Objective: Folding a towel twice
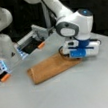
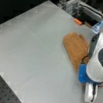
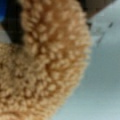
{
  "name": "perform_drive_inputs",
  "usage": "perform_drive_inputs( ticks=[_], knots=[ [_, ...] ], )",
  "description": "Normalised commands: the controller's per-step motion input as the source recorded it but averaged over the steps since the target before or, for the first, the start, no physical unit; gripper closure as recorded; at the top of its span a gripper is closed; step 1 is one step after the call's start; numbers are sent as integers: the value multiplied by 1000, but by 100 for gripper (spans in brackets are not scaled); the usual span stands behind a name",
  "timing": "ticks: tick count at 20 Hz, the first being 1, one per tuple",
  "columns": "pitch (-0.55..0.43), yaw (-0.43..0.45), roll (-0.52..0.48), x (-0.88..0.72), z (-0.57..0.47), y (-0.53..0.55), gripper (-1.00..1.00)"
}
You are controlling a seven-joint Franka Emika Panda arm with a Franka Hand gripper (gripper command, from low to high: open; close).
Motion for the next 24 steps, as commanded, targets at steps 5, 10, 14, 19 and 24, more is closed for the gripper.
perform_drive_inputs(
  ticks=[5,10,14,19,24],
  knots=[
    [85,299,-75,-12,502,-85,100],
    [217,396,70,-111,574,-230,100],
    [215,352,170,-32,342,-400,100],
    [192,373,278,-16,193,-577,100],
    [165,326,301,-133,97,-628,100]
  ],
)
